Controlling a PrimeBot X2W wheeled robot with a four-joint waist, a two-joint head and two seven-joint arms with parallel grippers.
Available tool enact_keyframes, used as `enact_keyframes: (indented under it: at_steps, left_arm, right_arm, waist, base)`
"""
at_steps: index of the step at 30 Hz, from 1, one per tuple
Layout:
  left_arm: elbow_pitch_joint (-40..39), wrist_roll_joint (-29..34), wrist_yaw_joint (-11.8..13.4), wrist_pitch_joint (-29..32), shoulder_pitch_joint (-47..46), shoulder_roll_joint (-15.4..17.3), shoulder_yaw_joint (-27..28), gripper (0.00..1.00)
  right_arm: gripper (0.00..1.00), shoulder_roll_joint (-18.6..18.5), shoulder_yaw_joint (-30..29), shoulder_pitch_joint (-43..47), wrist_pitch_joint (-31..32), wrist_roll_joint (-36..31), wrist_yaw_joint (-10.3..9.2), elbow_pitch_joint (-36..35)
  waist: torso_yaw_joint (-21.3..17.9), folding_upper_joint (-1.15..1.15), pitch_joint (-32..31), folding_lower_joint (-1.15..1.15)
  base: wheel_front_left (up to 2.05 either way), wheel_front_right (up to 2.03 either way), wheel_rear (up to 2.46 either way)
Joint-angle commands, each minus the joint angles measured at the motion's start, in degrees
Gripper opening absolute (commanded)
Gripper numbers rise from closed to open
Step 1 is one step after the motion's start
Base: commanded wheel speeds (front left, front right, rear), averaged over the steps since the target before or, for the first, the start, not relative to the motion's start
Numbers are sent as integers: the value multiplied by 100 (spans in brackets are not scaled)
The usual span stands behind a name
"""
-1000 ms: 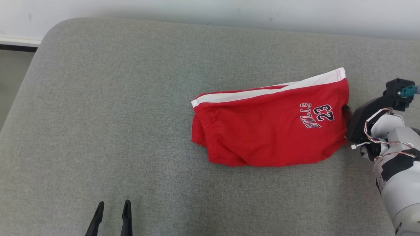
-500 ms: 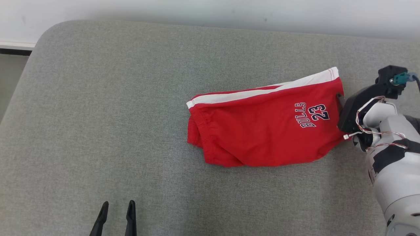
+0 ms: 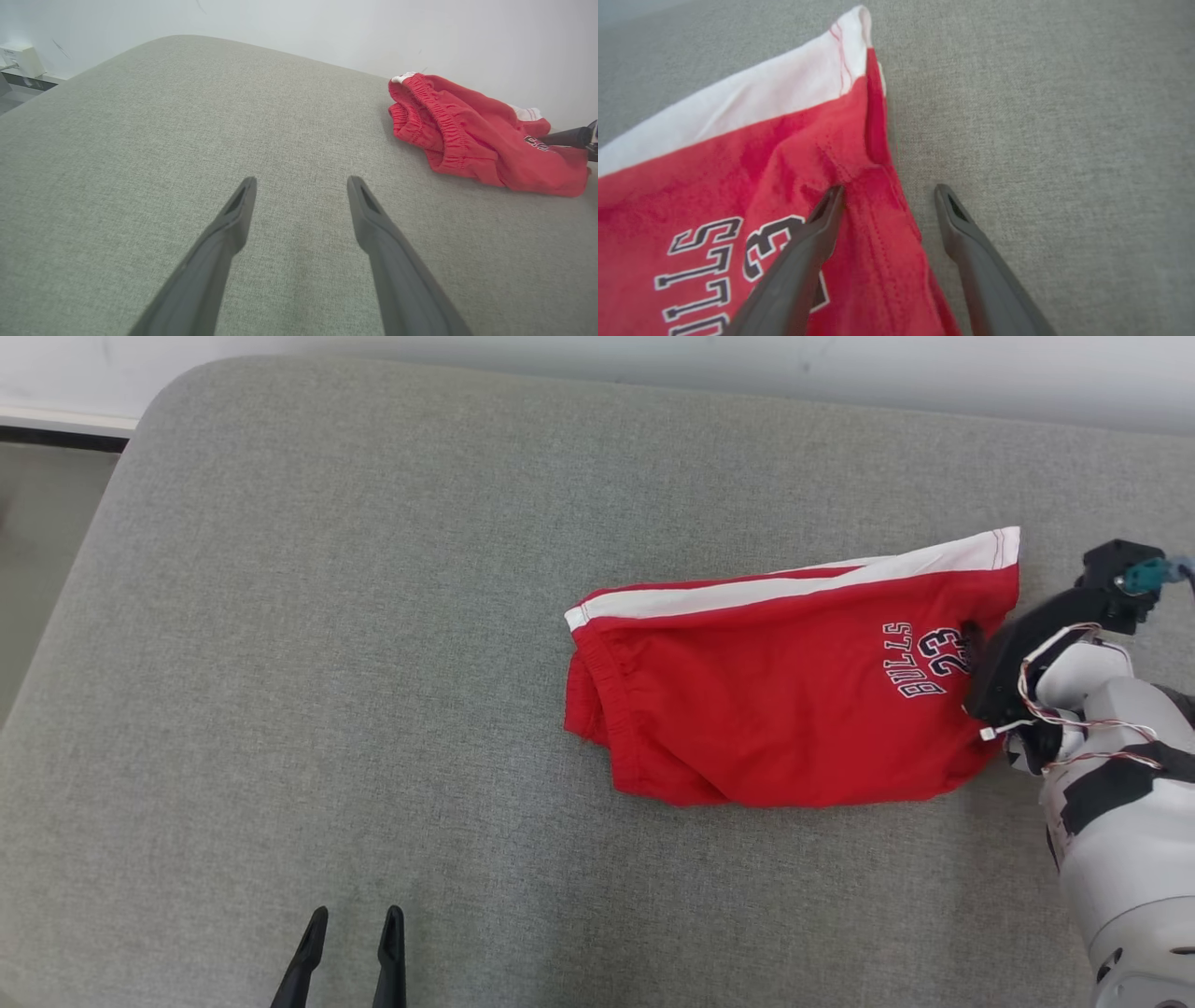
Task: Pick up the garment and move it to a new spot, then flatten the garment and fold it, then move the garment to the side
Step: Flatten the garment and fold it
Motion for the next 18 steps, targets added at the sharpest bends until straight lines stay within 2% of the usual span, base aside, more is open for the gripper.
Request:
enact_keyframes:
  at_steps: [1, 7, 8, 9, 10, 18]
  left_arm:
    - [15, 33, 0, -16, -49, -23, 26, 100]
    - [69, 14, -21, -16, -49, -59, 46, 100]
    - [81, 12, -27, -16, -52, -67, 38, 100]
    - [91, 11, -33, -16, -49, -73, 32, 100]
    - [99, 9, -38, -16, -46, -75, 31, 100]
    - [189, -18, -50, -16, 68, -110, 54, 100]
  right_arm:
    - [100, 276, 93, 215, 199, -50, 48, 201]
    - [100, 474, 315, 380, 550, -20, 50, 356]
    - [67, 442, 340, 415, 606, -33, 50, 365]
    - [39, 424, 366, 437, 635, -41, 50, 373]
    - [0, 382, 371, 447, 602, -32, 46, 357]
    - [0, -135, 184, 508, 190, -358, 11, -43]
  waist:
    - [9, 0, 7, 0]
    - [-37, 0, -61, 0]
    - [-43, 0, -76, 0]
    - [-49, 0, -90, 0]
    - [-55, 0, -105, 0]
    - [-177, 0, -361, 0]
  base:
    - [0, 0, 0]
    - [0, 0, 0]
    - [0, 0, 0]
    - [0, 0, 0]
    - [0, 0, 0]
    - [0, 0, 0]
